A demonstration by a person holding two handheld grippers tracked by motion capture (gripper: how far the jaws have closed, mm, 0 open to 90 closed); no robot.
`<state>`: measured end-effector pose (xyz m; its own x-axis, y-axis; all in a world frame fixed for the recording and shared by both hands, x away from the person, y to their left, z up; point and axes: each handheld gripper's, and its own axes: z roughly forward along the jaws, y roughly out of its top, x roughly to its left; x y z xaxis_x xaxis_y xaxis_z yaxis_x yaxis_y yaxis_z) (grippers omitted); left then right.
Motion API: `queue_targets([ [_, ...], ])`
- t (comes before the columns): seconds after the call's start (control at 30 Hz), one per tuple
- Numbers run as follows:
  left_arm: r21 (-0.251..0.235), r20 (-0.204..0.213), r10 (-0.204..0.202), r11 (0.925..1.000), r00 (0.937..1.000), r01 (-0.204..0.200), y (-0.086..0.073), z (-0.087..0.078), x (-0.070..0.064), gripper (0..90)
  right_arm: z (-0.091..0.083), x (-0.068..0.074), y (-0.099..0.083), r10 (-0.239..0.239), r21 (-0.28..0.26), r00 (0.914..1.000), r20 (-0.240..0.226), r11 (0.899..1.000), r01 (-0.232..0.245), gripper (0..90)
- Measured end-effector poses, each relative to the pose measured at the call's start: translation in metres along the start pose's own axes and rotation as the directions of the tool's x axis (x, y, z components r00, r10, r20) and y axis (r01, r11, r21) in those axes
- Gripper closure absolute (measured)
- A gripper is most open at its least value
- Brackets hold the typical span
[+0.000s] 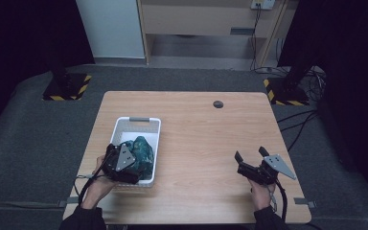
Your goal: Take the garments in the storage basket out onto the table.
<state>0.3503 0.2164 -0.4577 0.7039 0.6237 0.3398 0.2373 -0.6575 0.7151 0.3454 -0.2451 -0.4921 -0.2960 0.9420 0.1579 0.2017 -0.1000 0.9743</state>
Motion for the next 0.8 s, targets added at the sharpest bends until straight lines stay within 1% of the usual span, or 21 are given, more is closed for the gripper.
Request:
queue_targets([
  [0.17, 0.04, 0.025, 0.028, 0.9988, 0.9993, -0.029, 0.002, 0.006, 0.002, 4.7, 0.0, 0.0, 0.0, 0.001, 0.0, 1.0, 0.001, 1.0, -0.001, 1.0],
  [0.27, 0.064, 0.022, 0.042, 0.997, 0.9989, -0.044, 0.003, 0.009, 0.003, 4.8, 0.0, -0.001, 0.0, 0.001, 0.0, 1.0, 0.002, 1.0, -0.001, 1.0],
  [0.37, 0.075, 0.021, 0.054, 0.9956, 0.9983, -0.056, 0.004, 0.013, 0.004, 5.1, 0.0, 0.0, 0.0, -0.001, 0.002, 1.0, 0.001, 1.0, 0.001, 1.0],
  [0.5, 0.108, 0.03, 0.075, 0.9911, 0.9967, -0.078, 0.004, 0.02, 0.003, 5.6, 0.0, -0.001, 0.0, 0.001, -0.001, 1.0, 0.002, 1.0, -0.001, 1.0],
  [0.57, 0.119, 0.044, 0.078, 0.9895, 0.996, -0.082, 0.003, 0.024, 0.002, 5.7, -0.001, -0.001, 0.001, 0.002, -0.002, 1.0, 0.003, 1.0, -0.002, 1.0],
  [0.6, 0.128, 0.048, 0.085, 0.9877, 0.9952, -0.091, 0.004, 0.025, 0.002, 6.2, -0.001, -0.001, 0.001, 0.002, -0.002, 1.0, 0.003, 1.0, -0.002, 1.1],
  [0.7, 0.133, 0.062, 0.095, 0.9858, 0.9935, -0.102, 0.006, 0.028, 0.0, 6.8, 0.0, -0.001, 0.0, 0.001, -0.001, 1.0, 0.003, 1.0, -0.001, 1.0],
  [0.8, 0.15, 0.07, 0.1, 0.9825, 0.9925, -0.11, 0.009, 0.033, 0.0, 7.2, 0.0, -0.001, 0.0, 0.001, 0.001, 1.0, 0.002, 1.0, -0.001, 1.0],
])
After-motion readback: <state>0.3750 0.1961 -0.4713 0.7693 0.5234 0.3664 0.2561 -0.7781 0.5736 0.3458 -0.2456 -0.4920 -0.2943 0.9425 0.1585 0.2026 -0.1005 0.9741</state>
